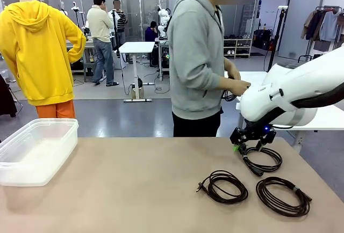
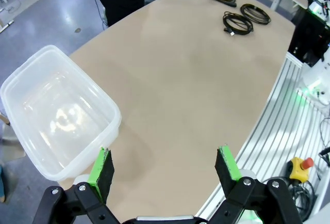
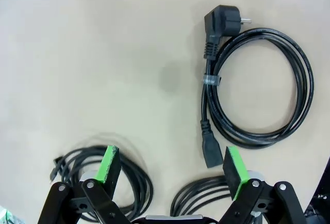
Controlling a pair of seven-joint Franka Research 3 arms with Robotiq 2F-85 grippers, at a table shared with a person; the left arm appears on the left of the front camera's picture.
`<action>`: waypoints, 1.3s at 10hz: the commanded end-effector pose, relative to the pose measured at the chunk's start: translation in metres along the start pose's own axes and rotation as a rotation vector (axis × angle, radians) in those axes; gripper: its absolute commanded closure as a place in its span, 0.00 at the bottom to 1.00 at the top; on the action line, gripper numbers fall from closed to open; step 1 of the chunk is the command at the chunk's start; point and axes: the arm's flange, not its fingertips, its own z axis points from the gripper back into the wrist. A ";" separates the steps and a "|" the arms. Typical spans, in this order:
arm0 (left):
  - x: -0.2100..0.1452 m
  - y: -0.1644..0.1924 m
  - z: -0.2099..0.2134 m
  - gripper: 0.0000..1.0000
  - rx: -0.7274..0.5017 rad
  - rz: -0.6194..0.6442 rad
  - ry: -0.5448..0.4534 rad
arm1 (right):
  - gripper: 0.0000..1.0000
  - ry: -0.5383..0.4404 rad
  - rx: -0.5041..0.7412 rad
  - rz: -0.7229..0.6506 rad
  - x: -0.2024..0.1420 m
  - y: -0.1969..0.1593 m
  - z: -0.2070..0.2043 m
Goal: Organize and store the cables.
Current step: Place the Power Cable into the Organizing box.
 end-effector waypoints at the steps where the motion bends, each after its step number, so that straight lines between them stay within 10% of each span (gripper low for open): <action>1: 0.000 0.000 0.001 0.00 -0.017 -0.014 -0.013 | 0.00 -0.011 -0.028 -0.048 0.011 0.001 -0.004; 13: 0.000 0.000 0.001 0.00 -0.017 -0.014 -0.013 | 0.00 0.122 0.047 -0.160 0.054 -0.037 -0.070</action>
